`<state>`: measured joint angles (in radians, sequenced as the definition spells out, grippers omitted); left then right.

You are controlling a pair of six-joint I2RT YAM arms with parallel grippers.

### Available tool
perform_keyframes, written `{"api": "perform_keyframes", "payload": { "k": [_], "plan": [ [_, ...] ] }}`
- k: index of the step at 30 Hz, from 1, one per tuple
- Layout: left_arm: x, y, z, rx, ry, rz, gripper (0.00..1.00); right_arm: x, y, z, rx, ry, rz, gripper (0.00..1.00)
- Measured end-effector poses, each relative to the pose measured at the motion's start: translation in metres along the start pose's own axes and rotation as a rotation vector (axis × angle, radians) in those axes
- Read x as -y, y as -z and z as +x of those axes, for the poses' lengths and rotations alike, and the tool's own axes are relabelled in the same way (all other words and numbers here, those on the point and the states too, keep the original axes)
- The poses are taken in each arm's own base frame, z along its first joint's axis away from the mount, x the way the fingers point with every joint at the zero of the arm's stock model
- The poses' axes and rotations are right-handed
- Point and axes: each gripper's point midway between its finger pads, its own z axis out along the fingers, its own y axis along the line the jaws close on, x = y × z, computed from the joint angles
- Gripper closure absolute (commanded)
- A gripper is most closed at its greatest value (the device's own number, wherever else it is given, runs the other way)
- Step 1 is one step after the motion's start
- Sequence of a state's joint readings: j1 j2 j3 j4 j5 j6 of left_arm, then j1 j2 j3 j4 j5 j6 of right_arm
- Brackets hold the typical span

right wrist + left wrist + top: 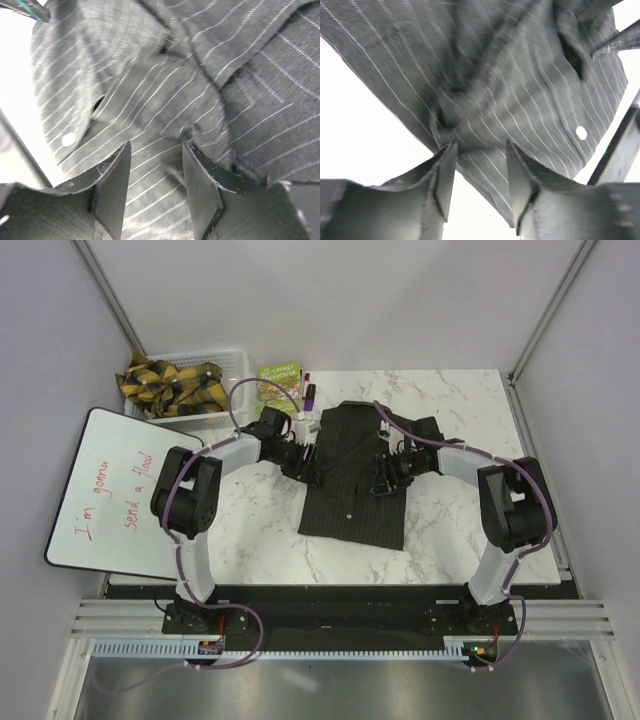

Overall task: Fold and stack the long sleeve shirts
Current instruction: Fold the shirt

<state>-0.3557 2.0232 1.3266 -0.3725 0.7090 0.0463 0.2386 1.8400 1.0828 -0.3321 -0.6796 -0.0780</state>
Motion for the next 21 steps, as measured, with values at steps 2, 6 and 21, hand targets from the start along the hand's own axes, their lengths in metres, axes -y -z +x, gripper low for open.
{"api": "perform_keyframes", "payload": {
  "k": [2, 6, 21],
  "plan": [
    [0.015, 0.019, 0.001, 0.016, -0.060, 0.000, 0.37, -0.012, 0.010, -0.001, 0.001, -0.004, -0.022, 0.47],
    [0.049, 0.064, -0.011, 0.124, -0.289, -0.012, 0.31, -0.039, 0.031, -0.020, 0.063, 0.047, -0.068, 0.51],
    [0.113, 0.017, 0.141, 0.138, -1.395, -0.048, 0.29, -0.046, -0.034, -0.027, -0.004, 0.199, -0.132, 0.55]
  ]
}}
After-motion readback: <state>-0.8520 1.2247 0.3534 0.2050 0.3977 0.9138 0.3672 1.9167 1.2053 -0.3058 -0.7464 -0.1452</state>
